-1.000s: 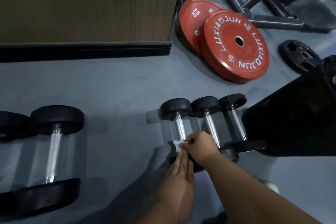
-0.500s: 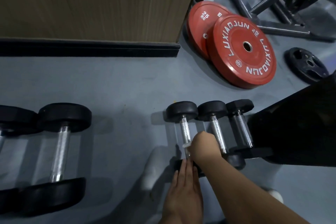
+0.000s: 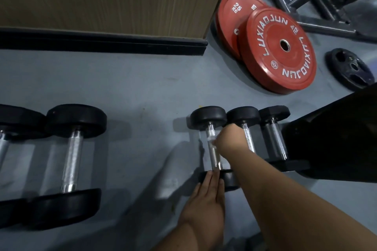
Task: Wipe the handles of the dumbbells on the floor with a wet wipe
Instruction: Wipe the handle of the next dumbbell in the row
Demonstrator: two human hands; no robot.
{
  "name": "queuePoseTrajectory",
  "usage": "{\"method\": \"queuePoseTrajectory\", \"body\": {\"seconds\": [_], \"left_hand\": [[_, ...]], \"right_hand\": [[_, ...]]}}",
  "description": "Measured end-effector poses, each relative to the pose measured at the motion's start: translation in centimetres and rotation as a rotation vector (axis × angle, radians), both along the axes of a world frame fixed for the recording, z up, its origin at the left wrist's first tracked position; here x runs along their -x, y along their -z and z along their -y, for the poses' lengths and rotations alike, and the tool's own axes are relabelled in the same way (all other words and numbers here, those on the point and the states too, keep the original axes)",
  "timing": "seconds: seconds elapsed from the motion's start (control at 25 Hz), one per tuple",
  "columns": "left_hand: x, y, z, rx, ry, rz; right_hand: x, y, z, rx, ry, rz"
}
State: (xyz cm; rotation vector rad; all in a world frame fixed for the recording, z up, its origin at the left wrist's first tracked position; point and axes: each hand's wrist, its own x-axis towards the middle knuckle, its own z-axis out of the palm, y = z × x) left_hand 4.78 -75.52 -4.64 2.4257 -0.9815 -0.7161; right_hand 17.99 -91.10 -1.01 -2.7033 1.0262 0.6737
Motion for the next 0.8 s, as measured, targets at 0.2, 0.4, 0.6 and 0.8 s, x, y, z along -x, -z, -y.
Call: {"method": "queuePoseTrajectory", "body": {"seconds": [0.2, 0.4, 0.6, 0.8], "left_hand": [[-1.1, -1.3, -0.5, 0.006, 0.070, -0.030], [-0.2, -0.2, -0.8, -0.023, 0.014, -0.042], [0.0, -0.1, -1.4, 0.044, -0.003, 0.002], [-0.8, -0.1, -1.2, 0.047, 0.061, 0.005]], "right_hand": [[3.7, -1.3, -1.1, 0.013, -0.071, -0.157], [3.3, 0.0, -1.5, -0.021, 0.060, -0.038], [0.7, 0.1, -1.4, -0.035, 0.137, 0.029], [-2.8, 0.0, -0.8, 0.005, 0.194, 0.123]]}}
